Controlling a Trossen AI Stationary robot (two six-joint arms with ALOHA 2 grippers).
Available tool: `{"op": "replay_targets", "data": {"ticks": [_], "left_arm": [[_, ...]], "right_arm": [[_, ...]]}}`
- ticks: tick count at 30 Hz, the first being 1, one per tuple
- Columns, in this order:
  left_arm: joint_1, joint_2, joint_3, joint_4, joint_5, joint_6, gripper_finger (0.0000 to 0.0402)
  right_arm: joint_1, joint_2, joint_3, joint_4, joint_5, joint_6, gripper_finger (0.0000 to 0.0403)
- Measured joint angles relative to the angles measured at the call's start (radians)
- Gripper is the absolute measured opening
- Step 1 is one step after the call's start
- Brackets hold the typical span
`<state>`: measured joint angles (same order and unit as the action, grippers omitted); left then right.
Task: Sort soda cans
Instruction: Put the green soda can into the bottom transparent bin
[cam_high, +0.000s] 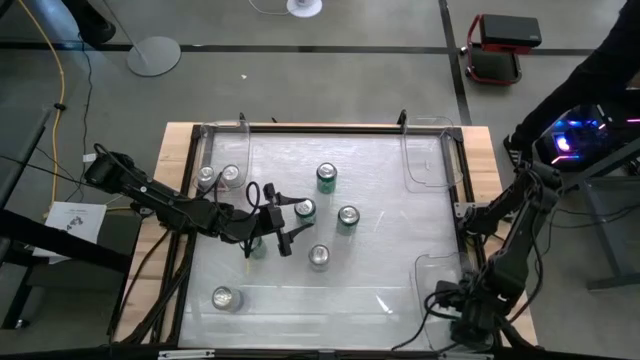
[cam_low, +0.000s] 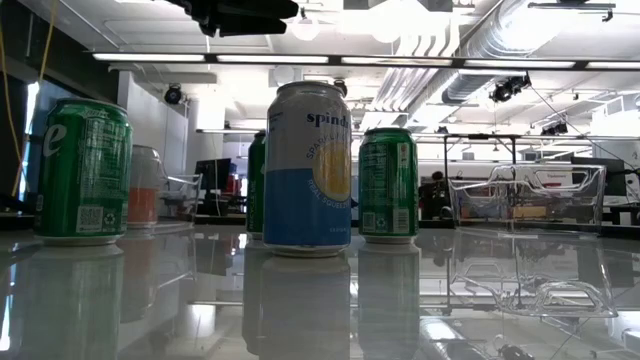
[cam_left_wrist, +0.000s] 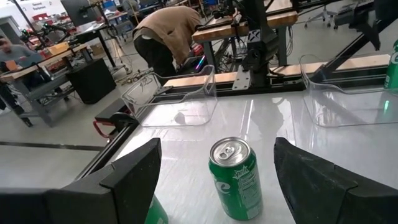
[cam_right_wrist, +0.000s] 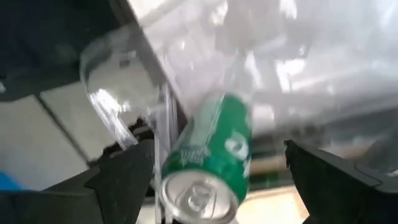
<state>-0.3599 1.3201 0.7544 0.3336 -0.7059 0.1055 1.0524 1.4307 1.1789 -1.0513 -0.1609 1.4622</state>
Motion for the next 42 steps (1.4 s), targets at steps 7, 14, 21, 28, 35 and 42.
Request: {"op": "replay_targets", "data": {"ticks": [7,14,21,28,35,42], "left_arm": [[0.000,0.000,0.000,-0.009,0.000,-0.023,0.0287],[0.000,0.000,0.000,-0.032,0.000,-0.050,0.0287],[-0.004,0.000,0.000,-0.032,0.000,-0.108,0.0287],[-0.033,0.000,0.000,-0.053,-0.010,-0.126,0.0287],[-0.057,0.000,0.000,-0.058,-0.011,-0.156,0.0287],[-0.074,0.000,0.000,-0.059,-0.011,-0.157,0.0287]], "right_arm": [[-0.071,0.000,0.037,-0.091,0.152,-0.168,0.0350],[-0.231,0.002,0.037,0.049,0.479,-0.514,0.0350],[-0.542,0.012,0.037,0.283,0.610,-0.958,0.0350],[-0.808,0.082,0.036,0.404,0.492,-1.165,0.0350],[-0.908,0.157,0.036,0.441,0.407,-1.236,0.0350],[-0.952,0.236,0.039,0.452,0.417,-1.254,0.0350]]}}
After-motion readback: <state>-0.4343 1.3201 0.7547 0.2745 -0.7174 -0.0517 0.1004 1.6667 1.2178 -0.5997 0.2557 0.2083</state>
